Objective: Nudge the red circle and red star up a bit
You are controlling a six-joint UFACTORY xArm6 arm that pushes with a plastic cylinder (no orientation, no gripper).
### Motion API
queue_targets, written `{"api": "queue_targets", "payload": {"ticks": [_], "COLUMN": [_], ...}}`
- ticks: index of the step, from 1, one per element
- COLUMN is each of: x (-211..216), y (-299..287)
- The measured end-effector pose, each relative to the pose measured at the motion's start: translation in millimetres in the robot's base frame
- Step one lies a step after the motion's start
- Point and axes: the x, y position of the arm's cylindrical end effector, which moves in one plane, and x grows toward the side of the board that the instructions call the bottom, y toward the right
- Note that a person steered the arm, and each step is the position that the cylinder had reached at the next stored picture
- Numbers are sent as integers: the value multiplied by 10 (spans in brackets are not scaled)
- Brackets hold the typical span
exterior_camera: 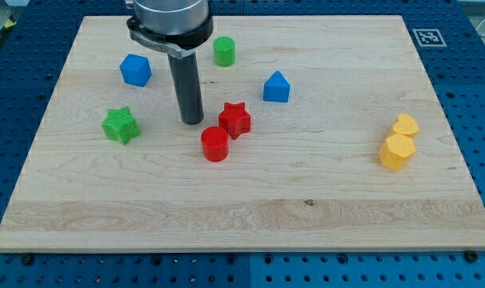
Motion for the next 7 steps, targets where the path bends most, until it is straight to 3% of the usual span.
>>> {"api": "queue_targets", "payload": {"ticks": [3, 6, 7], "x": [240, 893, 895], "y": [-2, 13, 329]}}
